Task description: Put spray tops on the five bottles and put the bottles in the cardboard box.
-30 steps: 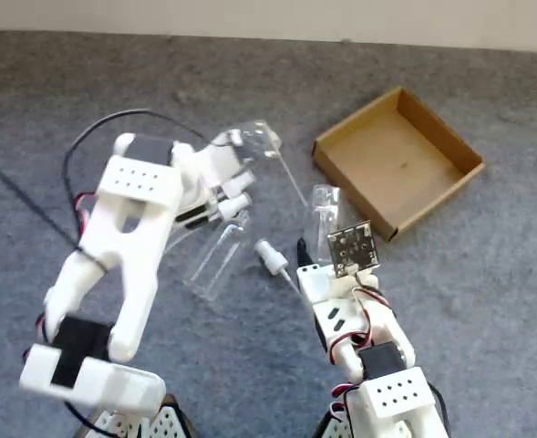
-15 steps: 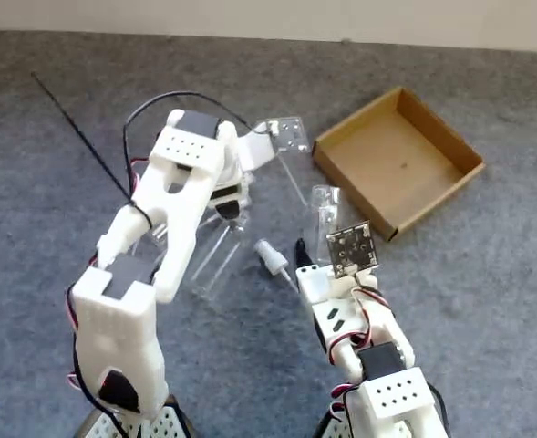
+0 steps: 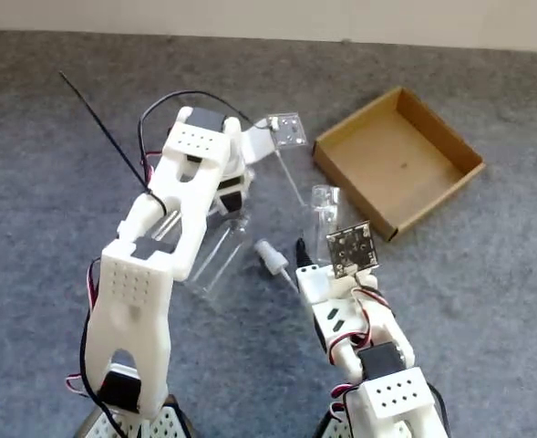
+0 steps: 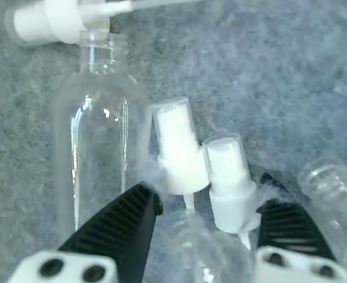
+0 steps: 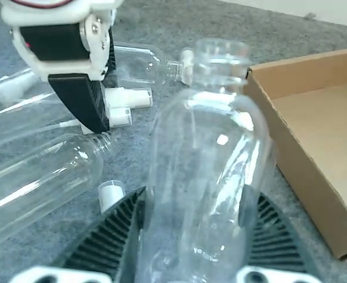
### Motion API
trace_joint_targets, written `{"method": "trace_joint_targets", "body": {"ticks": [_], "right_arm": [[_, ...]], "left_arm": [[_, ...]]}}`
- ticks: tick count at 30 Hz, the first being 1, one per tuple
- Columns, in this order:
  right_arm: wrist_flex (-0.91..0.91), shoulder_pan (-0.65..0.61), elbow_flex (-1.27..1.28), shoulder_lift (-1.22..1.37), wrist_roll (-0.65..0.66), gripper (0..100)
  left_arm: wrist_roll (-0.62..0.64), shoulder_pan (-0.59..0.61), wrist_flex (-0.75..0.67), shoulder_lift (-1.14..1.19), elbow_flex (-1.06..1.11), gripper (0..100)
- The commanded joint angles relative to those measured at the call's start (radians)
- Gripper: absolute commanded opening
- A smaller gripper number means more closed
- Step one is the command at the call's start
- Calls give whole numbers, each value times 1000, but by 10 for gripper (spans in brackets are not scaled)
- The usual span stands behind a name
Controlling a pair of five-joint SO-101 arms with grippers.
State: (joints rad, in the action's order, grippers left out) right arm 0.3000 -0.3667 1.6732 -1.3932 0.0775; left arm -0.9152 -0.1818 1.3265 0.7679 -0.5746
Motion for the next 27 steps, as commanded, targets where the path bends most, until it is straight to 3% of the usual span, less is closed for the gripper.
{"method": "trace_joint_targets", "body": {"ticks": [1,18,24,27], "right_arm": [[-24,12,30,-15,12,173],[-24,12,30,-15,12,173],[-24,12,30,-15,12,173],[-24,12,30,-15,14,173]], "left_arm": [[2,-12,20,41,-41,189],[135,22,124,41,-44,188],[135,42,130,45,-44,87],[135,42,130,45,-41,85]]}}
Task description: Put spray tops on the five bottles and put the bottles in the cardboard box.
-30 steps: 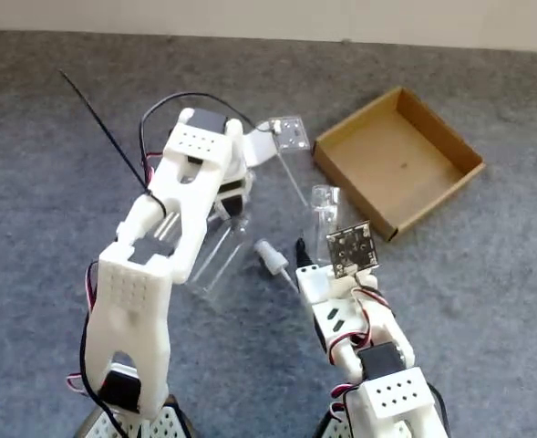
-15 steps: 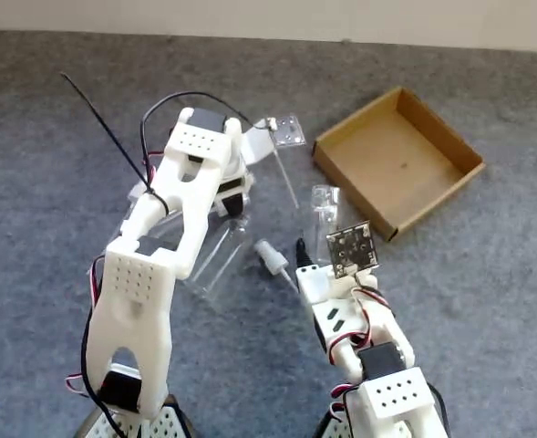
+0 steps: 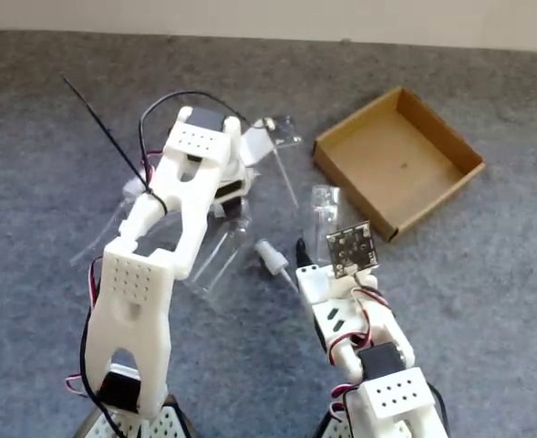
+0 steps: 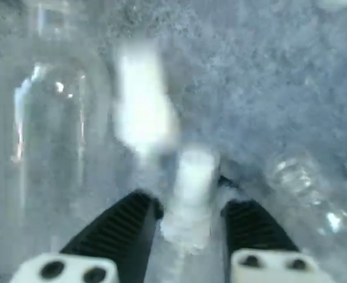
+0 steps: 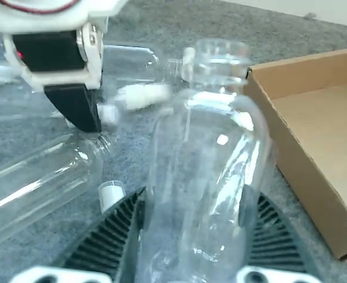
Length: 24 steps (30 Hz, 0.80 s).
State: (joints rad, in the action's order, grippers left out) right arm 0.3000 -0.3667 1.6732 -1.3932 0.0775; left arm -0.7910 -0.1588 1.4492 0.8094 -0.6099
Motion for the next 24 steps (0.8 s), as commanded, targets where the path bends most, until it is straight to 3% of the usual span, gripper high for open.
{"method": "trace_joint_targets", "body": {"ticks": [1,10,20,24], "right_arm": [[-24,12,30,-15,14,173],[-24,12,30,-15,12,173],[-24,10,30,-15,8,173],[-24,-39,30,-15,8,173]], "left_arm": [[11,19,8,2,-7,85],[9,4,71,-35,-70,84],[14,-19,269,-35,-390,84],[140,-44,293,-35,-509,84]]}}
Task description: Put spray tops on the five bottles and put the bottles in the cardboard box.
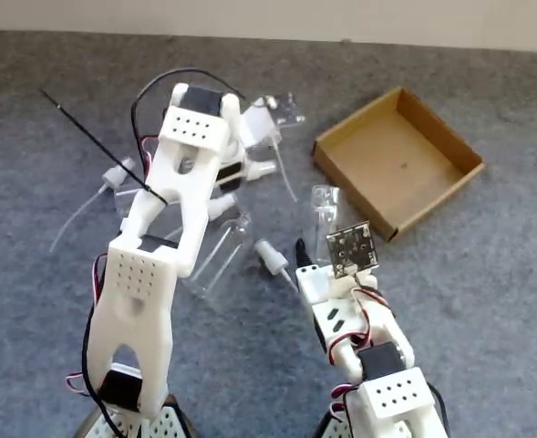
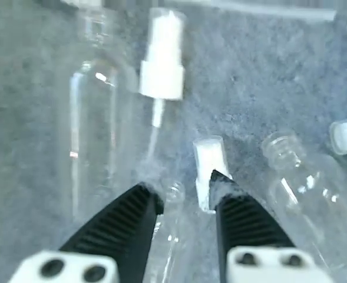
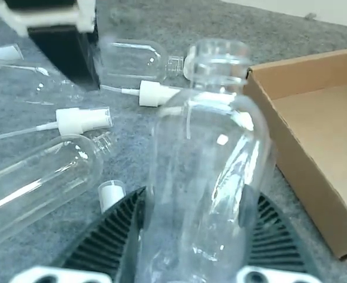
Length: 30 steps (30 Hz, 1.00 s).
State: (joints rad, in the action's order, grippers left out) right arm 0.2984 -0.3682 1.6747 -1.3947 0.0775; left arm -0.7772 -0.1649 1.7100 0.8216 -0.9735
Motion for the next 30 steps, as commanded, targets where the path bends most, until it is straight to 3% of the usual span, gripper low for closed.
{"method": "trace_joint_targets", "body": {"ticks": [1,5,13,18,30], "right_arm": [[-22,-53,28,-13,11,173],[-22,-64,30,-13,12,173],[-22,-61,30,-13,14,173],[-22,-65,30,-13,14,173],[-22,-62,30,-13,14,173]], "left_arm": [[172,-42,32,-47,-171,84],[264,-45,34,-47,-228,85],[133,30,37,-41,-94,91],[71,51,31,-41,-16,165],[54,51,29,41,2,168]]}}
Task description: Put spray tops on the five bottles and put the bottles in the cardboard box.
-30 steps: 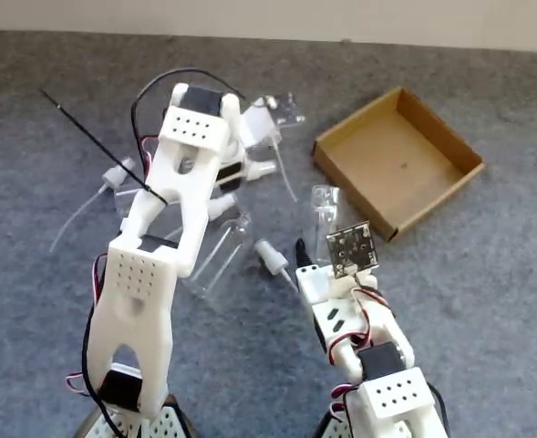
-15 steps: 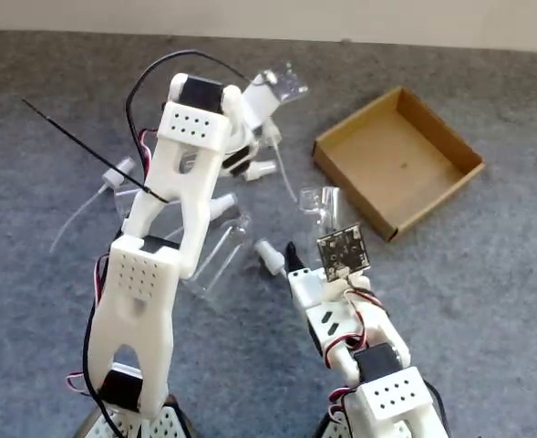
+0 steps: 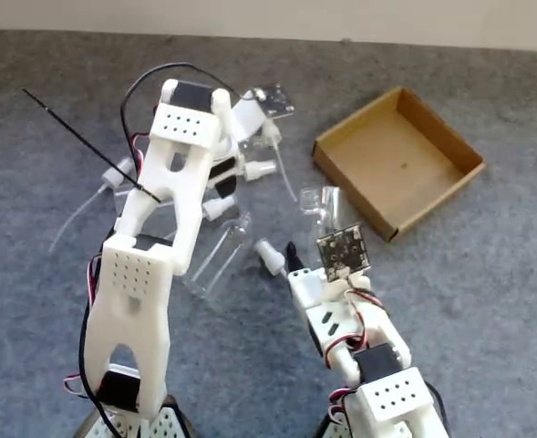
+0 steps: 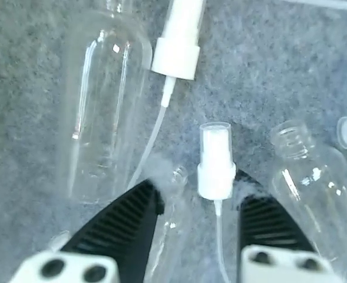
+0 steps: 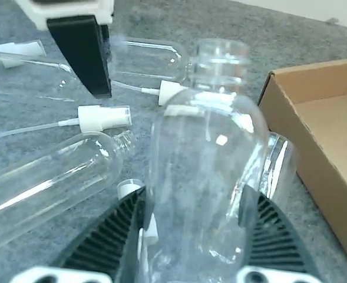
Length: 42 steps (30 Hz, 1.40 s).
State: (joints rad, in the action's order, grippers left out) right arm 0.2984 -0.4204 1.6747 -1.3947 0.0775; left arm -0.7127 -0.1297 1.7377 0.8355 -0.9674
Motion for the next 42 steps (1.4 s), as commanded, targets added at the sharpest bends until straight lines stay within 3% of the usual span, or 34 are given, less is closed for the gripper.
{"method": "trace_joint_targets", "body": {"ticks": [1,18,23,42], "right_arm": [[-22,-10,30,-13,14,173],[-22,-13,30,-13,14,173],[-22,-13,30,-13,14,173],[-22,-10,30,-13,14,173]], "left_arm": [[-11,18,2,50,-7,168],[-9,28,-41,196,-50,167],[-8,27,-41,196,-50,85],[-3,8,8,148,-84,55]]}}
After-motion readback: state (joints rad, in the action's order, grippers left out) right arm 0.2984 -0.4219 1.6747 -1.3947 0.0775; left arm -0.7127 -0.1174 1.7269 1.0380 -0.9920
